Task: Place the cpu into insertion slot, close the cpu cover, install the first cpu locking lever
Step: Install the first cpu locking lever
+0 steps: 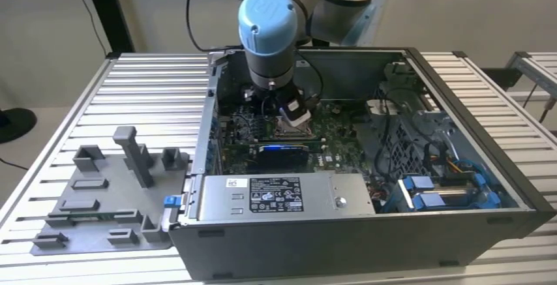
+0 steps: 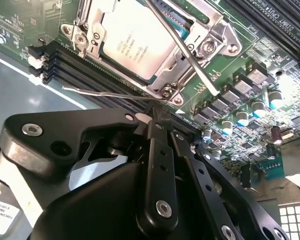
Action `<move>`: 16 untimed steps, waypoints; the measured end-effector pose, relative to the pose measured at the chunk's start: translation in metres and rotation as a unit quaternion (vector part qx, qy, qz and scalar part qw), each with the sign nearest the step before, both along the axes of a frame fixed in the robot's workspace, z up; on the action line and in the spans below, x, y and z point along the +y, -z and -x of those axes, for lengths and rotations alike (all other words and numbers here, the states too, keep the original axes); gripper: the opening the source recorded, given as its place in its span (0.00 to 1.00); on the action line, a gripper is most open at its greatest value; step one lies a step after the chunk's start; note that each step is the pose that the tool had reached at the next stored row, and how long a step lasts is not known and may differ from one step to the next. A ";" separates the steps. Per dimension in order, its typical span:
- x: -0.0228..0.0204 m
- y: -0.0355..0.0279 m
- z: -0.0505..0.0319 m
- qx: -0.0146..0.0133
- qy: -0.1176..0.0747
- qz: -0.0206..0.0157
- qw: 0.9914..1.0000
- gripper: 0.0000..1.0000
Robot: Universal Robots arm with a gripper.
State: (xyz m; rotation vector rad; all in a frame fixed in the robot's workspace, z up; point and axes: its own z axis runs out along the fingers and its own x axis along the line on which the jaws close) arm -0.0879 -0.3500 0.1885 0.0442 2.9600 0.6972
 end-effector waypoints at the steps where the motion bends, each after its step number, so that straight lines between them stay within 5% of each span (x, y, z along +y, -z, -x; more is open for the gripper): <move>1: -0.0001 0.0002 -0.0004 0.000 0.000 0.000 1.000 0.00; 16: -0.0002 0.0032 -0.0068 0.000 -0.001 0.000 1.000 0.00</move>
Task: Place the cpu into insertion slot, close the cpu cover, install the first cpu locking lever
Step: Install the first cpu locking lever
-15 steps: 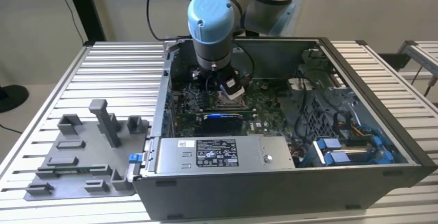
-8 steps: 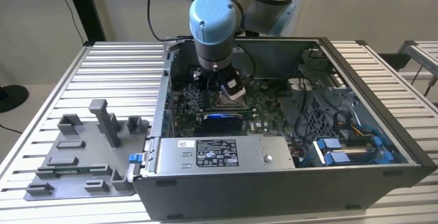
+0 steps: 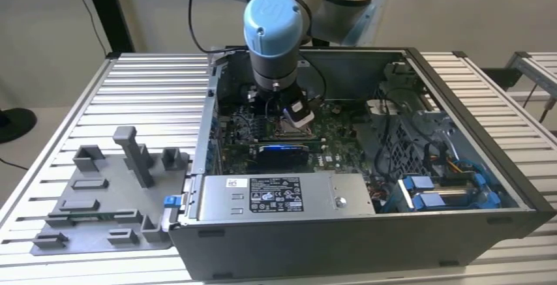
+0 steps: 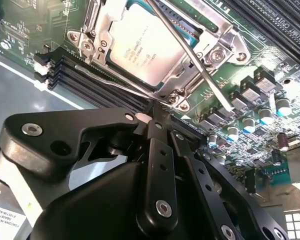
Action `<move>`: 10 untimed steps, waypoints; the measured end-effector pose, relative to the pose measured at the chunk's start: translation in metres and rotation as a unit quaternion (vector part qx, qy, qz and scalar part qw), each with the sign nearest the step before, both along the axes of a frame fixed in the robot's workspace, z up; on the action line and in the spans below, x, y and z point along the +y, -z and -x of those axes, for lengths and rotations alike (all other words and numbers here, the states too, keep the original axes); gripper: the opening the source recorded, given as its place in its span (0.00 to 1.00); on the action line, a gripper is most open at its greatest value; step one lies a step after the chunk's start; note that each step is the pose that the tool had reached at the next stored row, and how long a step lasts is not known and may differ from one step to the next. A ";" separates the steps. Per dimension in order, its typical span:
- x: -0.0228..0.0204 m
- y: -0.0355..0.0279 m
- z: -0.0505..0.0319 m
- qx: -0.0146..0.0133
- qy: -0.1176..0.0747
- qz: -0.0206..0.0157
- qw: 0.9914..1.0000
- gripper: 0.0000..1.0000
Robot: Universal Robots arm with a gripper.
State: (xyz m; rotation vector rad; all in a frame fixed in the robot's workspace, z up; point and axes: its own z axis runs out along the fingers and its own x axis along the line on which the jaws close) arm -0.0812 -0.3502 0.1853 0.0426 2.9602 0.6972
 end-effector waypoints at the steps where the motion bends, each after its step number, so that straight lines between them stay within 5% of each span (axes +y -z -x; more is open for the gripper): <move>1: 0.0000 0.0001 -0.0004 0.000 0.000 0.000 1.000 0.00; 10: -0.0015 0.0012 -0.0022 0.000 0.000 0.000 1.000 0.00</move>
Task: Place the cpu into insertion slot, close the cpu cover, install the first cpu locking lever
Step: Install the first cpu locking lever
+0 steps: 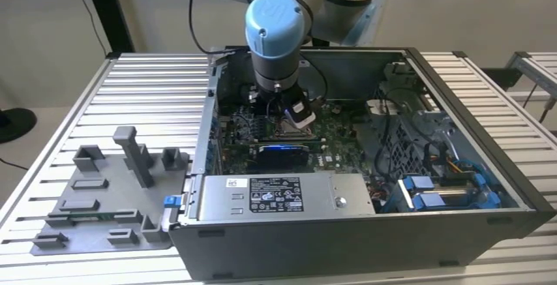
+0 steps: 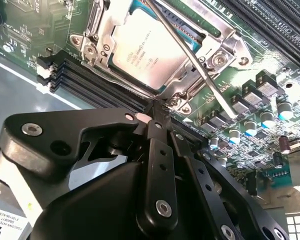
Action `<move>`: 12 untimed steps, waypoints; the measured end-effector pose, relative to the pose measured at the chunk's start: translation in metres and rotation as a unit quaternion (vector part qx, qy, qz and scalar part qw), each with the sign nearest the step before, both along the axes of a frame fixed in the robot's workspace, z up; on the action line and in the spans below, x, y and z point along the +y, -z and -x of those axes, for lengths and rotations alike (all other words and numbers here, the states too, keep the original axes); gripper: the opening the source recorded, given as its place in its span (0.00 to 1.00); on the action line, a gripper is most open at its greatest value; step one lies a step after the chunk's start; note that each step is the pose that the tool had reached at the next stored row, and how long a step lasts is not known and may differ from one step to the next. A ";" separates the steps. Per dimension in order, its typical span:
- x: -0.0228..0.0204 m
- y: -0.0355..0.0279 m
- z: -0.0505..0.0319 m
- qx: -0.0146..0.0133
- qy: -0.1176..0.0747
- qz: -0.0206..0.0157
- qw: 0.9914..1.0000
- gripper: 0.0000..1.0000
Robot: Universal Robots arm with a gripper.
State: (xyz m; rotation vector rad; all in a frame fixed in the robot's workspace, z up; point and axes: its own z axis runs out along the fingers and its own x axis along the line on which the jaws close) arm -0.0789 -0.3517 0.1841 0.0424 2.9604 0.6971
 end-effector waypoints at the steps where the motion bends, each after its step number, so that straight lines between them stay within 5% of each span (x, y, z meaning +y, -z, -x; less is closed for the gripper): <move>1: -0.0002 0.0001 -0.0004 0.000 0.000 0.000 1.000 0.00; 12: -0.0011 0.0011 -0.0061 0.000 0.000 0.000 1.000 0.00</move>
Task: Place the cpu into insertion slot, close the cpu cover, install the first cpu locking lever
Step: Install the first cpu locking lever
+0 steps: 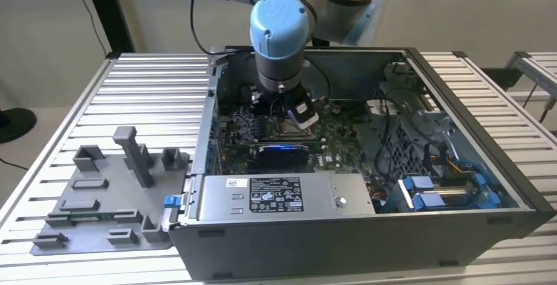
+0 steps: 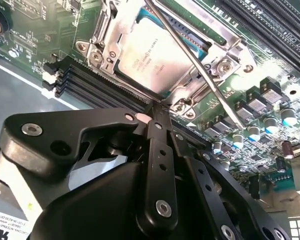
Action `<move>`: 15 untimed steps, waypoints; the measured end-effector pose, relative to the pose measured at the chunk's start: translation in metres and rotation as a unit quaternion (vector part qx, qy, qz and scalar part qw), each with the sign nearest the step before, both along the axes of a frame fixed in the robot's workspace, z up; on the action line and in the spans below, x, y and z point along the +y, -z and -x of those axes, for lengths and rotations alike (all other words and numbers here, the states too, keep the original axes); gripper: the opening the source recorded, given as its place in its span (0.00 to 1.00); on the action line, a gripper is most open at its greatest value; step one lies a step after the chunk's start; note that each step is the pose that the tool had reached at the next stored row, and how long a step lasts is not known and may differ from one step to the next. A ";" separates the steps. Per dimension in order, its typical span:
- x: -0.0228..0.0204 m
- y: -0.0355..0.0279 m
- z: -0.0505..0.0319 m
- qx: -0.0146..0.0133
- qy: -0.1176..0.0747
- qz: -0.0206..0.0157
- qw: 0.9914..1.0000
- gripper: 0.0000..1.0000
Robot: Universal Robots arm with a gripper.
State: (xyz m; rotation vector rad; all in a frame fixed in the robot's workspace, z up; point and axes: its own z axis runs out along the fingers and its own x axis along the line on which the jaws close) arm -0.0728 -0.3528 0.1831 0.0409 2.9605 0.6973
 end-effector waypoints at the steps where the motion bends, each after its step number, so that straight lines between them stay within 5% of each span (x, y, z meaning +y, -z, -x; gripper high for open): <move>1: -0.0001 0.0001 -0.0005 0.000 0.000 0.000 1.000 0.00; 15: -0.0021 0.0009 -0.0101 0.004 -0.003 -0.003 1.000 0.00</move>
